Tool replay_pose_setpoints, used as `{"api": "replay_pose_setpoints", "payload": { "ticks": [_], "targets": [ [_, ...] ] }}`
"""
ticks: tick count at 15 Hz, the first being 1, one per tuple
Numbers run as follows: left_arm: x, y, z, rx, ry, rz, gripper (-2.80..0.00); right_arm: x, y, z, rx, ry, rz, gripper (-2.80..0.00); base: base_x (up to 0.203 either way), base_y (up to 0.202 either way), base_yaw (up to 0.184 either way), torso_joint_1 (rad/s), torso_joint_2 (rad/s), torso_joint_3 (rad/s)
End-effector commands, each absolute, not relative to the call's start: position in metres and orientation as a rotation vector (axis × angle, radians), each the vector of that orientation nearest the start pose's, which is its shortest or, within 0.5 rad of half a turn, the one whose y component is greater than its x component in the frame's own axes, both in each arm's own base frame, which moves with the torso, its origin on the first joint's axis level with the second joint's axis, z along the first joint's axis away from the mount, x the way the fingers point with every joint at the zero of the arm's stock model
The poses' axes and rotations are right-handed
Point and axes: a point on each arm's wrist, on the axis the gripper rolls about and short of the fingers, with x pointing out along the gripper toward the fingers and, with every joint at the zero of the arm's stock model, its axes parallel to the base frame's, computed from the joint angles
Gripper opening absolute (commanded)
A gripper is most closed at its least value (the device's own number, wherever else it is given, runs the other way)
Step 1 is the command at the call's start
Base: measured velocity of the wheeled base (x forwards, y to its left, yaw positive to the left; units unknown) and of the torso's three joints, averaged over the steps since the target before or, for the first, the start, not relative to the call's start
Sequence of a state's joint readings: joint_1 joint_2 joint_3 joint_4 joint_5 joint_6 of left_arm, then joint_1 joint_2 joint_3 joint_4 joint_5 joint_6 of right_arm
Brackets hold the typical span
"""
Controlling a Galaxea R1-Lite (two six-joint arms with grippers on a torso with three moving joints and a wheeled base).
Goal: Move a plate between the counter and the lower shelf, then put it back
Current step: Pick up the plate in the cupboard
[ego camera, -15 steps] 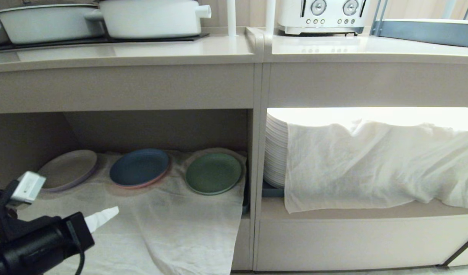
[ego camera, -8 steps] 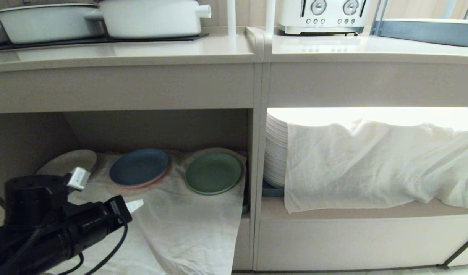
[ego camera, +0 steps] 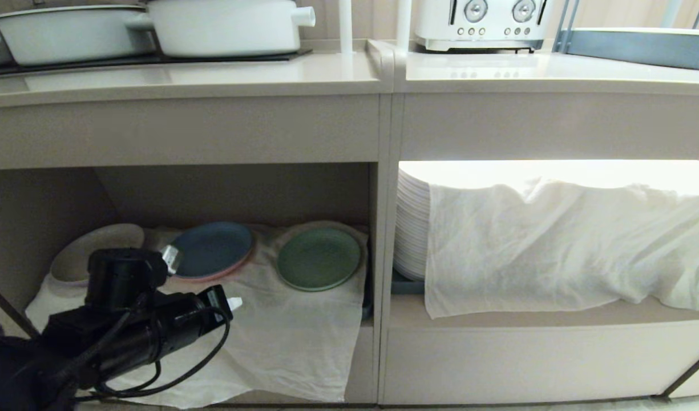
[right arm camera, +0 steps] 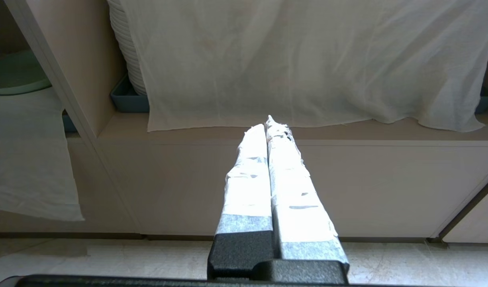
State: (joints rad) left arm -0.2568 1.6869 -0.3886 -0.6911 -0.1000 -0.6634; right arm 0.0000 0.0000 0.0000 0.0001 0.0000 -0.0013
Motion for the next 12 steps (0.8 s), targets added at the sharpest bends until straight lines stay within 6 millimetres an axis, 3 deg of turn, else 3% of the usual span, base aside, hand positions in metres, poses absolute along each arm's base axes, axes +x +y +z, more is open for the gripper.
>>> {"api": "replay_pose_setpoints", "payload": {
  "ticks": [1,8,12],
  "targets": [
    [0.238,-0.065,0.087,-0.586,0.736,-0.118,-2.80,-0.023,0.000,0.075,-0.002,0.000,0.000,-2.80,0.000,0.000,0.000,0.000,0.00,0.000],
    [0.269,-0.074,0.091,-0.572,0.781,-0.087,-2.80,-0.023,0.000,0.075,-0.002,0.000,0.000,-2.80,0.000,0.000,0.000,0.000,0.00,0.000],
    [0.280,-0.089,0.086,-0.581,0.798,-0.111,-2.80,-0.023,0.000,0.075,-0.002,0.000,0.000,-2.80,0.000,0.000,0.000,0.000,0.00,0.000]
  ]
}}
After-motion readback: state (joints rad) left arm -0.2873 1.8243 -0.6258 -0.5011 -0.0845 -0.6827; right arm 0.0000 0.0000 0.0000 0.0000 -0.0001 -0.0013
